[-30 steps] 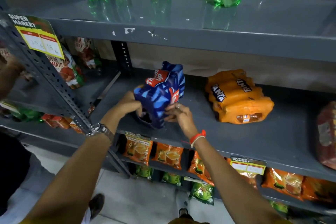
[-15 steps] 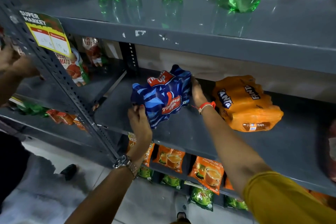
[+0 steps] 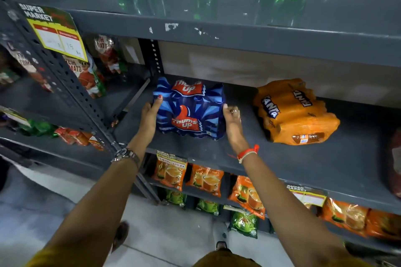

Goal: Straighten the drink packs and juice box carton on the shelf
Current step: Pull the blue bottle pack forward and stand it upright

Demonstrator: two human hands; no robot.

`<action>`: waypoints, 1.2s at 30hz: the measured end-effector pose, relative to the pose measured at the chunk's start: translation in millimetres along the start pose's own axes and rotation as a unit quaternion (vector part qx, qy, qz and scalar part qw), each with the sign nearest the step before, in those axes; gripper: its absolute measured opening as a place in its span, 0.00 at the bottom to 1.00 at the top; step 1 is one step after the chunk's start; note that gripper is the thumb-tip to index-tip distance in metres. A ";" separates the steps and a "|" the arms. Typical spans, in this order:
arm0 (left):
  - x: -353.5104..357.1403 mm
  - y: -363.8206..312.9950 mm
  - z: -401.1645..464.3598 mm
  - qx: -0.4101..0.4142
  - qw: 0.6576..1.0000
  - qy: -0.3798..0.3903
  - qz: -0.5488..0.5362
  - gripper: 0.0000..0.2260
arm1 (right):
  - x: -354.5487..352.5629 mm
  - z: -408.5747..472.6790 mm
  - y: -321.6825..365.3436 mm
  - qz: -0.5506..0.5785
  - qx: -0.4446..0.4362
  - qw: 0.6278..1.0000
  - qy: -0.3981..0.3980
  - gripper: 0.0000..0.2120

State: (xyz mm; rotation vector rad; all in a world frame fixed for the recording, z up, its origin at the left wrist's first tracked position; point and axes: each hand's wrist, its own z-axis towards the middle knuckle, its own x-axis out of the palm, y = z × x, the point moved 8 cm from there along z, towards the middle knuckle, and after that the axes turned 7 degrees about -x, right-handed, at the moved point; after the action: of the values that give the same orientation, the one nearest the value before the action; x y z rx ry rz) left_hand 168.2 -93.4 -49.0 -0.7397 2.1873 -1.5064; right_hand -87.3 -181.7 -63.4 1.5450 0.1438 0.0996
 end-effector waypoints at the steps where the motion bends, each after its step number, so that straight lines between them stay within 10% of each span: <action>1: 0.1 -4.9 -5.4 0.006 1.000 0.007 0.000 0.43 | 0.9 -7.5 2.8 -0.002 -0.011 1.000 -0.001 0.11; 8: -8.7 -5.7 -29.3 0.046 0.999 -0.019 -0.011 0.17 | 6.0 -41.1 11.3 -0.030 -0.043 0.999 0.009 0.09; 36: -43.2 -13.0 -57.9 0.072 0.995 -0.062 0.007 0.22 | 41.6 -78.2 29.2 -0.118 -0.095 0.987 0.049 0.09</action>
State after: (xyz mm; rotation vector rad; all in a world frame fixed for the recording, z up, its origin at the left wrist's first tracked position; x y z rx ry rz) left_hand 171.4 -28.1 -15.8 -0.7474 1.9669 -1.5489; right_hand -57.6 -97.4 -37.0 1.3229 0.3829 0.0018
